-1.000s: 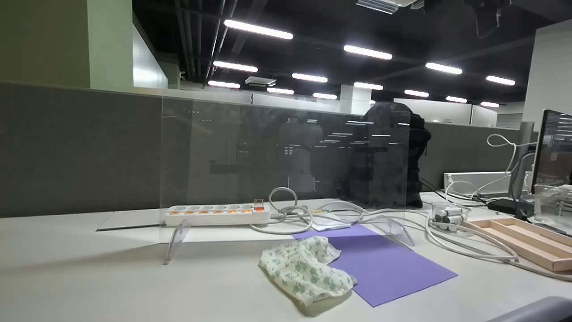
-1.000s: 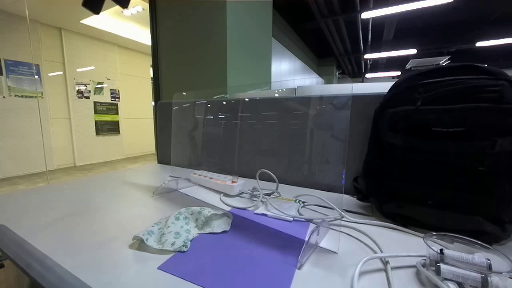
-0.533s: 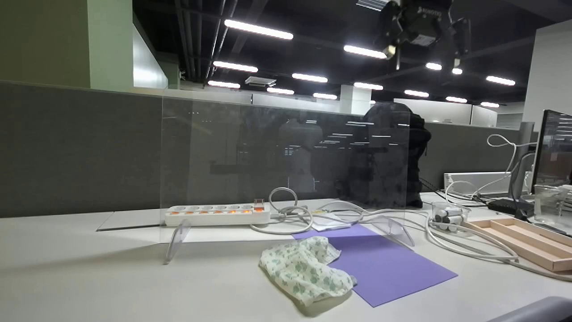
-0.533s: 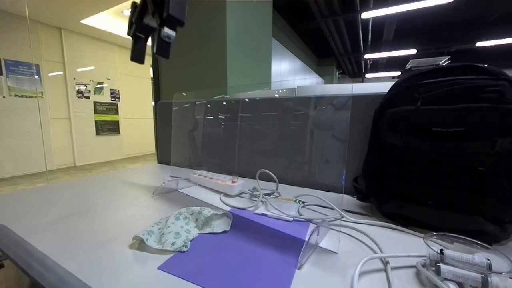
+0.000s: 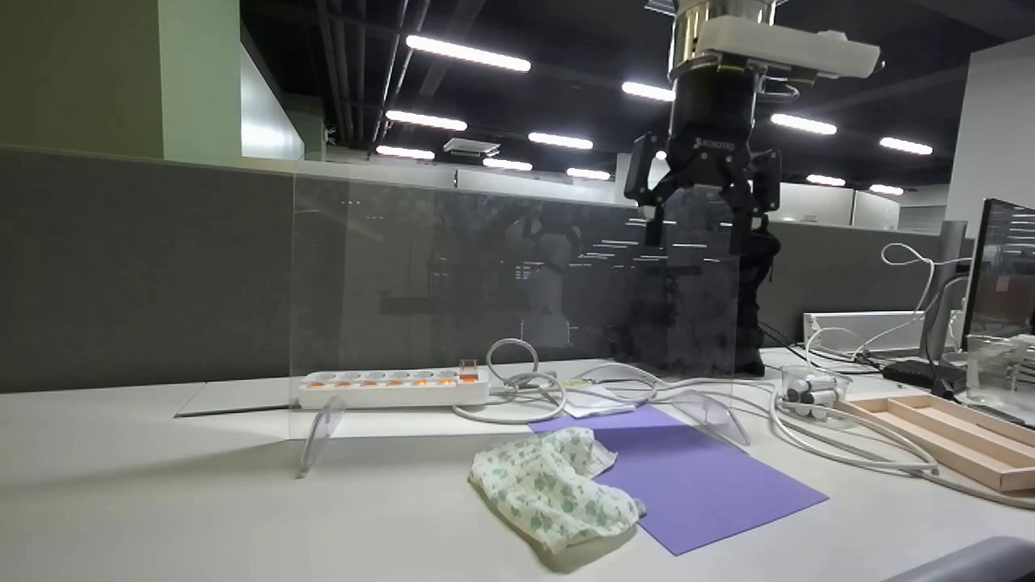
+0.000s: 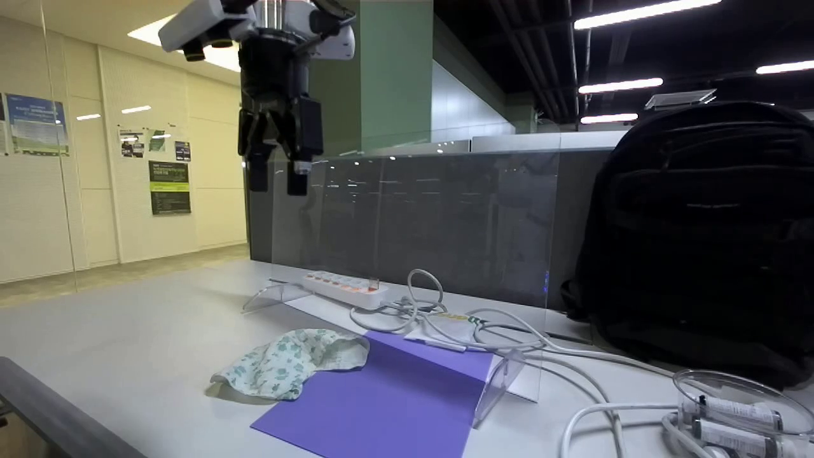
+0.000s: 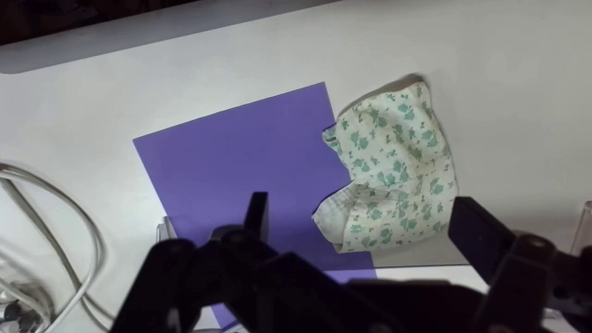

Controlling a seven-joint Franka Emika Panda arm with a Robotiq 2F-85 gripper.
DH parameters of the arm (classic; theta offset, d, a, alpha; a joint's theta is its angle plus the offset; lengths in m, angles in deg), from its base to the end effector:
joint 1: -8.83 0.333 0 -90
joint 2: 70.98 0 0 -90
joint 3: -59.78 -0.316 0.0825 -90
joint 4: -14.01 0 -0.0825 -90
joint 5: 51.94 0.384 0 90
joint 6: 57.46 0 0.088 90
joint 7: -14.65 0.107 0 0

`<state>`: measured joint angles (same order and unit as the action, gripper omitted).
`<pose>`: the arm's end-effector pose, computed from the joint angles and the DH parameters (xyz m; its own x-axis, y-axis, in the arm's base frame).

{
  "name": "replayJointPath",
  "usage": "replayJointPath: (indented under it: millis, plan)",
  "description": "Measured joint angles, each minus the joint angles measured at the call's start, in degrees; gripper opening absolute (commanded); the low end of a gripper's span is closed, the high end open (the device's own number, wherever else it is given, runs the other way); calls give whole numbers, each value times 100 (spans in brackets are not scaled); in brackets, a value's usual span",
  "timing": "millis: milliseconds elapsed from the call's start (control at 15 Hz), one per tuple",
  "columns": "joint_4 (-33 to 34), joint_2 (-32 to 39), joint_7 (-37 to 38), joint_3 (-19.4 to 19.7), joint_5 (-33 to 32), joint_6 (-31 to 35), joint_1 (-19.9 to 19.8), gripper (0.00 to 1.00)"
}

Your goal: Pick the cloth on the counter and put it on the countertop shield

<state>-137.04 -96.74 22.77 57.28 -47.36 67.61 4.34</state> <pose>0.3856 -0.0110 0.3915 0.9744 -0.2247 -0.0113 -0.2250 -0.9733 -0.0451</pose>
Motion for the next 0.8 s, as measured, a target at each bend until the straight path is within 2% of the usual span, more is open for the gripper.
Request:
replayJointPath:
  millis: [400, 600, 800]
  plan:
    - [-7, 149, -22, 4, -37, 69, 3, 100]
    - [-60, 400, -21, -37, -222, 467, 22, 100]
    - [-109, 972, -11, -146, -448, 1003, 77, 100]
